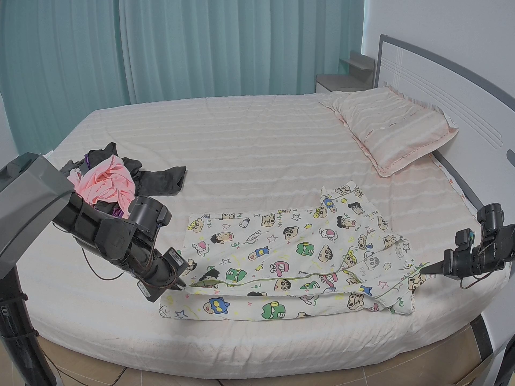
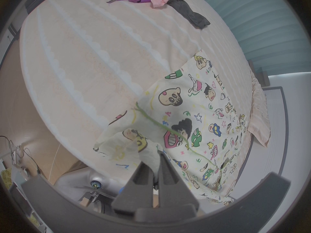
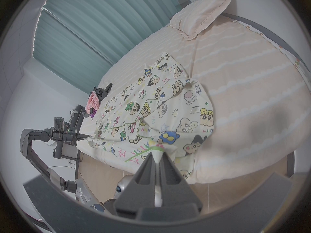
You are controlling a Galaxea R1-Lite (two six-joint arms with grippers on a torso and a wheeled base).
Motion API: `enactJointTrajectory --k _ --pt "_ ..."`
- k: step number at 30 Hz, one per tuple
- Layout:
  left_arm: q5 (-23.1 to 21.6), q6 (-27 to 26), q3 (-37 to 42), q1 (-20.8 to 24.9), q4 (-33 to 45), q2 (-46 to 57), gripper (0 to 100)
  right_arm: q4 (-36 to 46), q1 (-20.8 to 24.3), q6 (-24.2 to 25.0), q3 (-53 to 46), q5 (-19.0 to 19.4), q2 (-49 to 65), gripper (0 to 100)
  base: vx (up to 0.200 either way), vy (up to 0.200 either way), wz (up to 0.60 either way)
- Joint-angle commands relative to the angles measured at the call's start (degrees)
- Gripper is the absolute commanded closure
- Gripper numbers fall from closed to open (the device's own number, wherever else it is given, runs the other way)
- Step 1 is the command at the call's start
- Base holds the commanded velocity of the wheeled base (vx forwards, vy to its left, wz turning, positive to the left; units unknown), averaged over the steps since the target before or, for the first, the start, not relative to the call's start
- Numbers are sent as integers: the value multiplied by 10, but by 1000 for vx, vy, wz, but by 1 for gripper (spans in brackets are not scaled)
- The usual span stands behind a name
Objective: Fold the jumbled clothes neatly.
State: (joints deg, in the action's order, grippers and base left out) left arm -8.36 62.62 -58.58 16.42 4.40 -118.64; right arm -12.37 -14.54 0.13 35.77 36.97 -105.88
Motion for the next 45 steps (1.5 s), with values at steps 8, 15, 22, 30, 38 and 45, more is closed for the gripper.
enactJointTrajectory --k 8,15,22,30,38,45 --pt "8 0 -44 -12 2 -50 100 0 11 45 76 -4 -62 100 0 0 0" --pt "17 0 -69 -12 5 -67 100 0 24 48 103 -8 -101 100 0 0 0" --pt "40 0 -94 -13 5 -85 100 -30 29 80 131 -9 -125 100 0 0 0" --pt "48 0 -111 -11 5 -94 100 -92 38 124 136 -43 -157 100 0 0 0" --pt "61 0 -125 -10 5 -109 100 -127 39 174 134 -61 -167 100 0 0 0" --pt "62 0 -133 -10 6 -113 100 -129 40 178 131 -59 -172 100 0 0 0"
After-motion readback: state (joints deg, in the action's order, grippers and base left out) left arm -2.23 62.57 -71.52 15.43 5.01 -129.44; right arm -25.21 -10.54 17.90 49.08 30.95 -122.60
